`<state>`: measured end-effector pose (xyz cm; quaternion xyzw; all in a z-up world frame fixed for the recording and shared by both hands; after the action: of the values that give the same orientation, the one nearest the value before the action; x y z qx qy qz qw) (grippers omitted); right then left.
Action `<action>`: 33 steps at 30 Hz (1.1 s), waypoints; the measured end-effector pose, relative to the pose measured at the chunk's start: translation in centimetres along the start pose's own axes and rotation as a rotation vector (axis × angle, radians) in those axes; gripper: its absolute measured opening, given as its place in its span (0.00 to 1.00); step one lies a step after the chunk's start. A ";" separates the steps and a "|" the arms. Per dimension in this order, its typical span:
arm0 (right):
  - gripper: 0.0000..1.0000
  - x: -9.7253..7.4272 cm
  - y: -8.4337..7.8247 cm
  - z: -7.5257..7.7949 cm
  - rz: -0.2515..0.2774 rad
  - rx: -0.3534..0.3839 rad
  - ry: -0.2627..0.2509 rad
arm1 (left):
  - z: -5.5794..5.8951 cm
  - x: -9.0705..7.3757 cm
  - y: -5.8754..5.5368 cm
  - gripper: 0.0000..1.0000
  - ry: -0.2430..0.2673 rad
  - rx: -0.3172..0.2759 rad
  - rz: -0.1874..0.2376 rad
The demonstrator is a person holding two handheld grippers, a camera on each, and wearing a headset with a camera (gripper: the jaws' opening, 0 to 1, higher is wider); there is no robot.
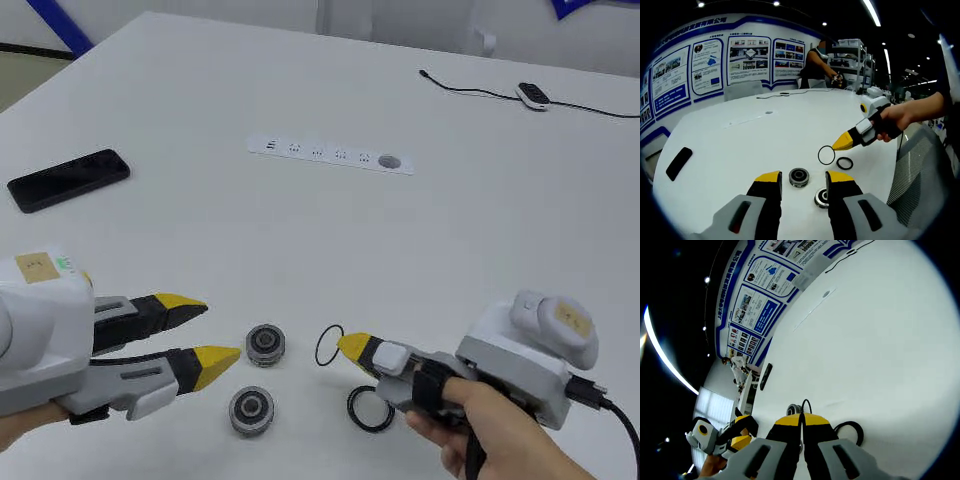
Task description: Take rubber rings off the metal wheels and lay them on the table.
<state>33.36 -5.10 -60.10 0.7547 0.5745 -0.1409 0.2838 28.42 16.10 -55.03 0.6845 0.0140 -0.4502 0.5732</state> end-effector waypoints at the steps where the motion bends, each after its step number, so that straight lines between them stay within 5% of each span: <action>1: 0.02 -0.3 -0.2 0.4 0.004 0.013 -0.002 | 0.1 -0.1 -0.1 0.36 0.001 -0.002 0.003; 13: 0.02 -2.3 -2.3 2.9 0.026 0.115 -0.031 | 0.1 -1.4 0.0 0.38 0.027 -0.002 0.026; 18: 0.02 -2.7 -2.7 3.6 0.031 0.136 -0.054 | 0.9 -1.3 -0.1 0.37 0.012 0.002 0.018; 33: 0.02 -3.0 -4.3 4.2 0.020 0.195 -0.075 | 1.5 -1.5 -0.1 0.36 0.005 0.012 0.014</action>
<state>28.89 -9.14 -63.01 0.7786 0.5395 -0.2215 0.2316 26.60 15.63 -54.07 0.6890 0.0079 -0.4447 0.5722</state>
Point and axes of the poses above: the centre of the closed fingertips' face, and the gripper's own axes: x roughly forward along the fingers, z roughly to its right, y roughly out of its top, the point moved 7 cm from there along -x, roughly backward along the fingers, and after that the axes turned 14 degrees about -z, right-handed, at the moved point
